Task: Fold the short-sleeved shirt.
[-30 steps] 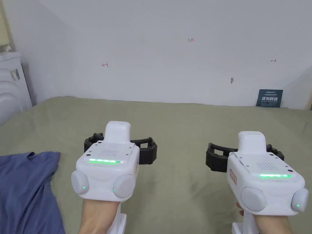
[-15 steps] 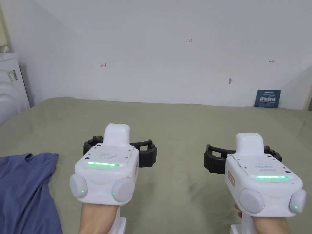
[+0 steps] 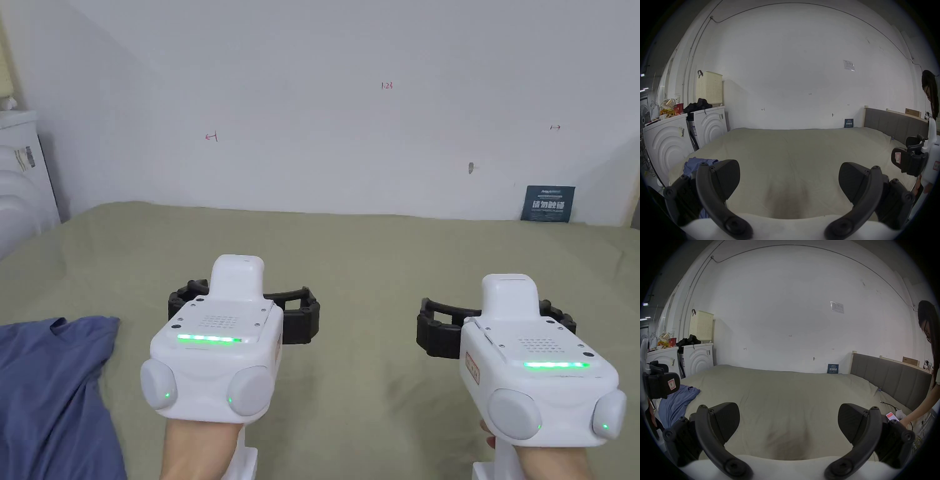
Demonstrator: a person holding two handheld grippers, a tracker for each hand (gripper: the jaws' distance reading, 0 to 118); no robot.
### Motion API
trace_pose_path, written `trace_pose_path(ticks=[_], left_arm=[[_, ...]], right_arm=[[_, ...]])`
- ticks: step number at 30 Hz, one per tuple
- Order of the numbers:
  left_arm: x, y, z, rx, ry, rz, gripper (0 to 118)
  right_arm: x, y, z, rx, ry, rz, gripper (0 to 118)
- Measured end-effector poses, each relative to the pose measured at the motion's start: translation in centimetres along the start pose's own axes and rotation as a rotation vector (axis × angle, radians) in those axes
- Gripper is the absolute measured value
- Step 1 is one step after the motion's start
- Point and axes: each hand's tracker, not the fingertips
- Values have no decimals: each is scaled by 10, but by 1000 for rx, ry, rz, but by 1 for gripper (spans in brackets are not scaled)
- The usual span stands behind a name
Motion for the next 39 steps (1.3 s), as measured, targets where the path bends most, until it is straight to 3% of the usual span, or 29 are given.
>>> trace_pose_path(ticks=[39], left_arm=[[0,-2,0,-6,-4,4,118]], right_arm=[[-1,-3,-1,-7,-2,4,118]])
